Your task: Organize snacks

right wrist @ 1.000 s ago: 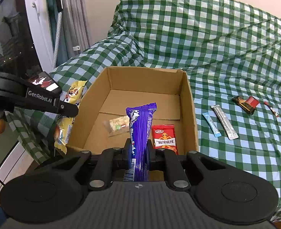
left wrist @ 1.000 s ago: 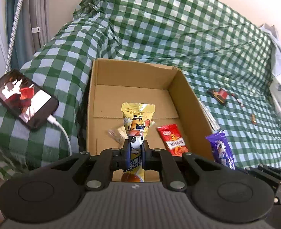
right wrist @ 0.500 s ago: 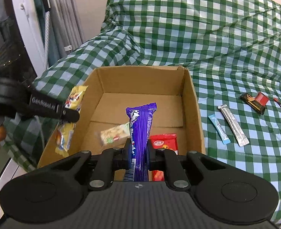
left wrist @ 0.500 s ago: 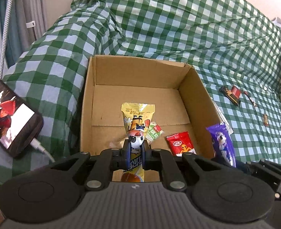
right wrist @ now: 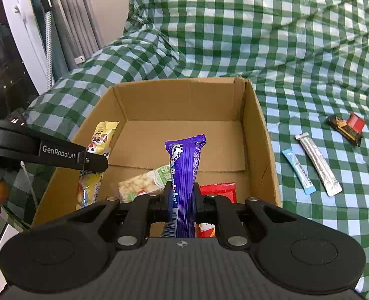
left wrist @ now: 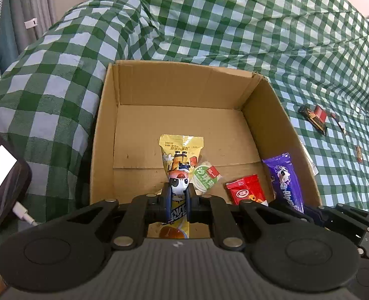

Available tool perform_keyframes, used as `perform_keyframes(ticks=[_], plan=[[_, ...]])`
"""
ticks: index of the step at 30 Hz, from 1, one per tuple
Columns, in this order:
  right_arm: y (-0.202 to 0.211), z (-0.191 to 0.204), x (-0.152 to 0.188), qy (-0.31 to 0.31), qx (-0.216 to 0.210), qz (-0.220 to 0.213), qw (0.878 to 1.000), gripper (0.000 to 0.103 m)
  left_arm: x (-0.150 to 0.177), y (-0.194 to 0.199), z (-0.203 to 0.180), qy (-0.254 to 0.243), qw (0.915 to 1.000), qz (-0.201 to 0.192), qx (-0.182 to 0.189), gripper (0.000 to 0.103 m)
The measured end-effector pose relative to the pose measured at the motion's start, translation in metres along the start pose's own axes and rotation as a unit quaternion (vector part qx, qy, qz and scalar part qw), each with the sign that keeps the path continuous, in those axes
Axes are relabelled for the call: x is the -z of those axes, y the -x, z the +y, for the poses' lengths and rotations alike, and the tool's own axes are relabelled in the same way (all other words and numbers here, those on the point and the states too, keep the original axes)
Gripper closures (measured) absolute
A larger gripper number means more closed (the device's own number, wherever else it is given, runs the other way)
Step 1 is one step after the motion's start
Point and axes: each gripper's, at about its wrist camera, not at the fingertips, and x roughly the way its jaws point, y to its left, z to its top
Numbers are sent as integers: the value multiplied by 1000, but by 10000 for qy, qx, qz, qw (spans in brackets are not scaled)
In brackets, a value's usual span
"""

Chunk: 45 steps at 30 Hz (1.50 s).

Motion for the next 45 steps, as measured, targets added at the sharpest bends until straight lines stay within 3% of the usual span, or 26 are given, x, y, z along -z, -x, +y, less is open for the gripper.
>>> perform_keyframes(ticks=[9,10,11,12,13,14,15,18,24,30,39,45], plan=[[-14,-4,1,-122,25,104,9999,88,-3,-13,1,-36,9999,52,-151,90],[-14,-5,0,-162,16,100,9998,87,-3,-13,1,-43,9998,27,-217,81],[-14,-6,-1,-224,11,93,9997,85,-3,-12,1,-56,9996,-4,-266,55],[-14,-8,-3,-314,0,104,9995,78,-3,-10,2,-71,9994,-62,-331,38],[-14,-10,-6,-426,-40,128,9990,71,-3,-6,2,-77,9990,-155,-407,8],[-13,-11,-7,-507,-63,130,9986,54,-3,0,2,-59,9984,-291,-491,0],[-11,-12,-9,-564,-64,113,9983,40,-1,7,1,-46,9975,-444,-542,0],[1,-9,-10,-505,-50,90,9987,22,2,17,-2,-198,9974,-404,-569,0],[35,-3,9,-602,5,258,9979,7,34,37,5,59,9993,67,-373,0],[76,12,40,-351,75,179,9992,4,70,65,-1,2,9990,169,-407,0],[128,39,64,-23,217,-194,9996,2,108,121,-10,-225,9974,-362,-582,0],[155,49,76,252,329,-523,9978,2,129,147,-13,-94,9960,-586,-669,0]])
